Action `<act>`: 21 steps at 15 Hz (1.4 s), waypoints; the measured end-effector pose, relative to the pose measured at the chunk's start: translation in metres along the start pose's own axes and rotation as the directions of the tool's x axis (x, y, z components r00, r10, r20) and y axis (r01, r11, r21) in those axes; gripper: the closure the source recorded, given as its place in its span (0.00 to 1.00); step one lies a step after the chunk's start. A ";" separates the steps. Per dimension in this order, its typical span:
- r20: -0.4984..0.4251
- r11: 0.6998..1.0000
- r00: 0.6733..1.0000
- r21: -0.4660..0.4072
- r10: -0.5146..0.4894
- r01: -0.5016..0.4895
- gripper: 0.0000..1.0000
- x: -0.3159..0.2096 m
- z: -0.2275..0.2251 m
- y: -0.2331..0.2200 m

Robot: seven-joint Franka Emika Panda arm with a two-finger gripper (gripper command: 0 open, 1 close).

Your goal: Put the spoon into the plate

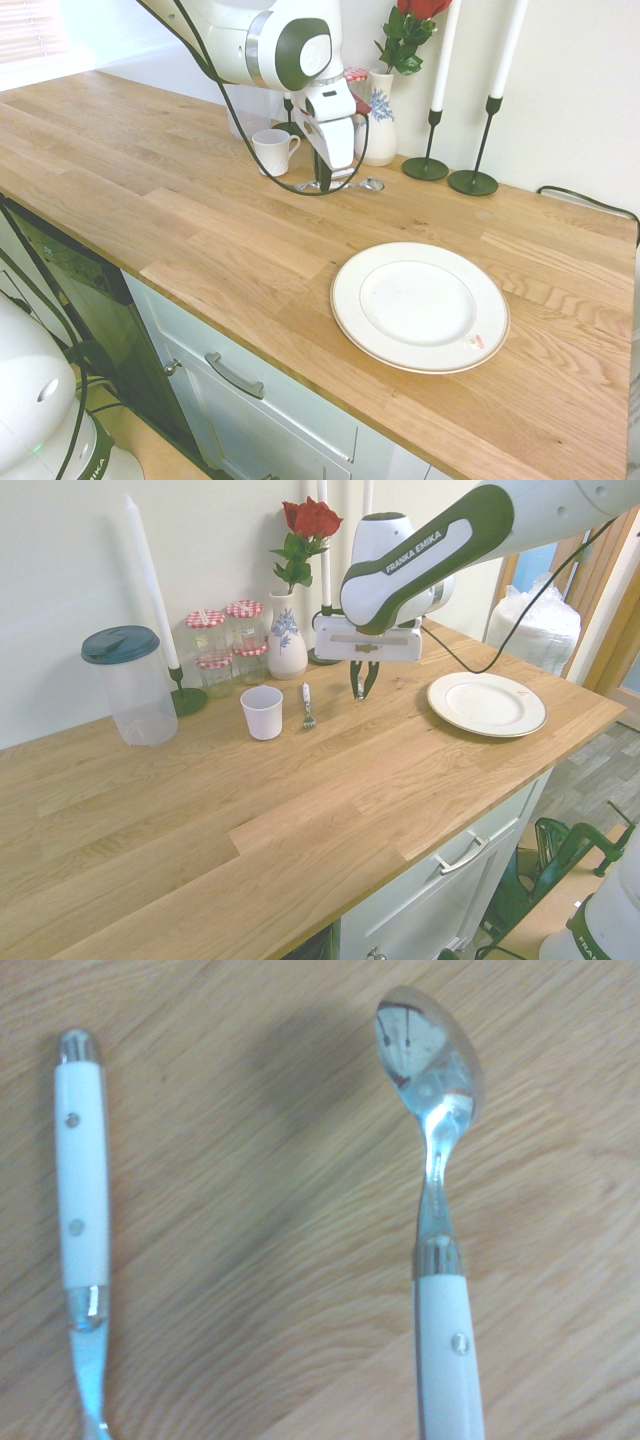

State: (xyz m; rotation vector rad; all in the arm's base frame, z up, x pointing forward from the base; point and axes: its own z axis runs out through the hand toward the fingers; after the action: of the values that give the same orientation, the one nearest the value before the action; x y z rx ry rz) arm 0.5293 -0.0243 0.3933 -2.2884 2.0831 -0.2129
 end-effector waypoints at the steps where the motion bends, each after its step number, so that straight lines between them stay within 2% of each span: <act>1: -0.018 1.000 1.000 -0.008 0.010 -0.010 1.00 0.010 -0.008 0.010; 4: -0.084 0.997 0.995 -0.058 0.049 -0.054 1.00 0.040 -0.023 0.052; 6: -0.106 0.991 0.990 -0.083 0.095 -0.104 1.00 0.057 -0.017 0.090; 11: -0.100 0.977 0.975 -0.051 0.200 -0.206 1.00 0.113 0.007 0.172; 14: -0.098 0.976 0.972 -0.024 0.212 -0.216 1.00 0.142 0.012 0.193; 18: -0.103 0.976 0.971 -0.015 0.216 -0.218 1.00 0.156 0.024 0.197; 19: -0.102 0.976 0.971 -0.018 0.216 -0.218 0.00 0.158 0.028 0.197; 21: -0.102 0.977 0.973 -0.027 0.209 -0.212 0.00 0.158 0.036 0.197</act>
State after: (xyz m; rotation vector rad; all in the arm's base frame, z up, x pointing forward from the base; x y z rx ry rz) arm 0.3534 -0.2030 0.3457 -2.0943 2.3775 -0.2860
